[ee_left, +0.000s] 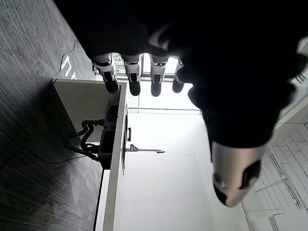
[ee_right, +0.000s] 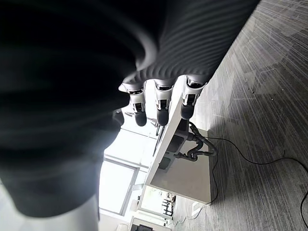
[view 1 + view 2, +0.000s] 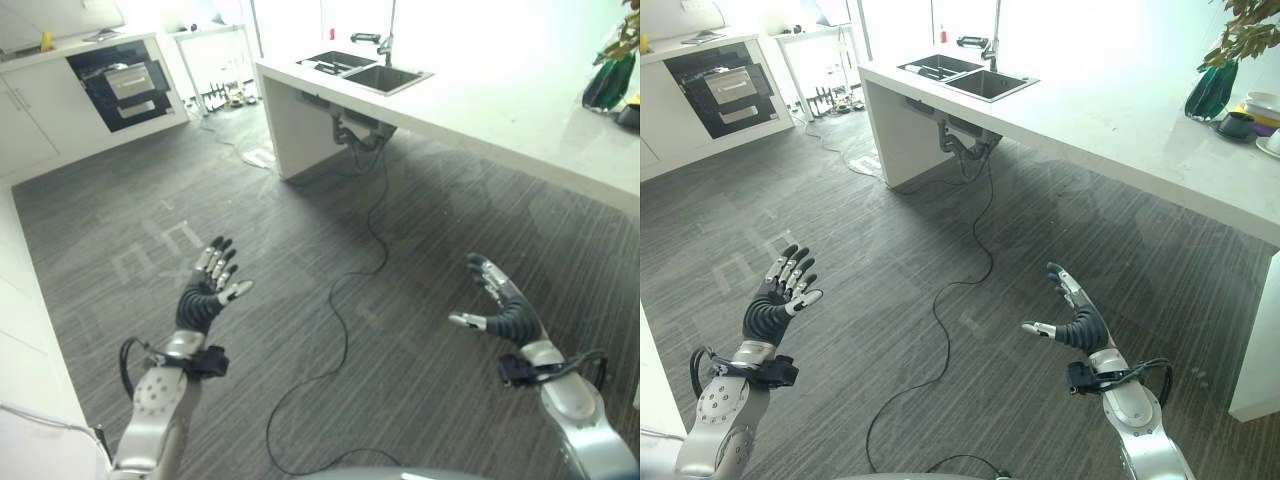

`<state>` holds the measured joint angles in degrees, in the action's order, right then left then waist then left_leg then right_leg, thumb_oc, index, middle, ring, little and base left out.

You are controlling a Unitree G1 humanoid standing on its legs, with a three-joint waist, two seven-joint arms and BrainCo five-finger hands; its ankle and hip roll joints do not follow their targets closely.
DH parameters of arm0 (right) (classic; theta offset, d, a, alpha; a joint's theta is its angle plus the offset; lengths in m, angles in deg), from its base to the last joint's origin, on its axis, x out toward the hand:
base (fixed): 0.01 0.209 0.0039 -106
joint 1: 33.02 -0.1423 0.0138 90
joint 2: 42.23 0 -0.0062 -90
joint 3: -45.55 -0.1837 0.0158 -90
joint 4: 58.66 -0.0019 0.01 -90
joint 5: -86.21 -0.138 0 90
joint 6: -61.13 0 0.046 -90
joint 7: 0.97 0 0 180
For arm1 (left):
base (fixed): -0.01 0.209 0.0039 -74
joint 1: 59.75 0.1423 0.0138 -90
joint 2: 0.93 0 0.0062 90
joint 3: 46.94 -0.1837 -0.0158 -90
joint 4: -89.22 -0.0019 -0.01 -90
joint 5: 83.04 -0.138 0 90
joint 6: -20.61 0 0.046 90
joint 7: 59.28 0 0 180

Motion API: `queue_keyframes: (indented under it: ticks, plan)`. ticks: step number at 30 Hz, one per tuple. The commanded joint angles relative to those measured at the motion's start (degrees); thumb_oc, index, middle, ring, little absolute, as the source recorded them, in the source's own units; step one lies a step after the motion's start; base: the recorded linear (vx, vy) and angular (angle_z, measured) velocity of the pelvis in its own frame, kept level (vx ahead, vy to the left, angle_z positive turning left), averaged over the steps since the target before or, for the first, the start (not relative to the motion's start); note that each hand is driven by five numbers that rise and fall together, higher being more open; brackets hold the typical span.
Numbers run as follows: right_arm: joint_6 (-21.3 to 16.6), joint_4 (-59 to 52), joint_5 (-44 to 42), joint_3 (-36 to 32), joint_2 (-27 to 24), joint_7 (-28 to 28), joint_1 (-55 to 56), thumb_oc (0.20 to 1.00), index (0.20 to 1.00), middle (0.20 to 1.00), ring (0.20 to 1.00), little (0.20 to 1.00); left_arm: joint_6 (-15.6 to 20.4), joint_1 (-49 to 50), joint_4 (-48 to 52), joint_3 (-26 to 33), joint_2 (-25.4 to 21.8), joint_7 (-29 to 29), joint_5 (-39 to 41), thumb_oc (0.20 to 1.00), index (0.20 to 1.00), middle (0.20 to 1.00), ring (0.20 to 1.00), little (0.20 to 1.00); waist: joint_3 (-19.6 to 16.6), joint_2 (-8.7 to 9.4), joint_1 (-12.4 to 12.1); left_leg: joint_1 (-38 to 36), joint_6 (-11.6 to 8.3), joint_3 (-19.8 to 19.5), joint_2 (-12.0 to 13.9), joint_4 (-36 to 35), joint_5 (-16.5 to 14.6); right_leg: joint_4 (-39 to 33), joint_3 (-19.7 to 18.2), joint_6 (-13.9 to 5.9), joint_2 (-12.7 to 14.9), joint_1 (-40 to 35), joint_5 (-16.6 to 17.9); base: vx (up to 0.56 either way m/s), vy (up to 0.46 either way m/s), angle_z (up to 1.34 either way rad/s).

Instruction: Place the dishes in the dishwasher.

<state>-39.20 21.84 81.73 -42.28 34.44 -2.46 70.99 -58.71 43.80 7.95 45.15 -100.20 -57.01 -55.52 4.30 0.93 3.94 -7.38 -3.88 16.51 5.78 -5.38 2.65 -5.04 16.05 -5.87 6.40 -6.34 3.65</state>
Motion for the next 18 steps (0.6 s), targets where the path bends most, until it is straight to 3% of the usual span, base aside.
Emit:
queue_keyframes:
  ticks: [1, 15, 18]
  plan:
    - [-2.8, -1.5, -1.3, 0.3, -0.5, 0.5, -4.7, 1.000, 1.000, 1.000, 1.000, 1.000, 2.6, -3.1, -2.1, -0.7, -3.0, -0.2, -1.5, 1.000, 1.000, 1.000, 1.000, 1.000, 0.8, -0.11, -0.4, -2.4, 1.33, 3.0, -1.3, 0.4, -4.6, 0.0, 2.9, -1.45, -1.5, -2.1, -2.6, -0.02, -0.045, 0.00]
    - [-3.9, -1.4, -4.9, 0.3, -0.1, -3.3, -3.9, 1.000, 1.000, 1.000, 1.000, 1.000, 3.5, -2.6, -1.6, 0.4, -2.4, 2.6, 0.5, 1.000, 1.000, 1.000, 1.000, 1.000, 1.8, -0.36, -0.2, -2.4, -0.21, 2.8, 1.6, 0.4, -3.0, 0.0, 2.3, 0.51, -4.0, -2.4, -4.0, 0.00, -0.147, 0.01]
    - [-3.4, -1.6, -5.6, 0.1, -1.2, -4.2, -3.9, 1.000, 1.000, 1.000, 1.000, 1.000, 3.3, -1.2, -0.9, 0.9, -2.7, 2.7, 0.9, 1.000, 1.000, 1.000, 1.000, 1.000, 2.5, -0.76, -0.5, -2.9, -1.01, 3.1, 1.8, 0.8, -1.4, 0.0, 0.9, 1.44, -4.9, -2.1, -3.9, 0.05, -0.155, -0.01]
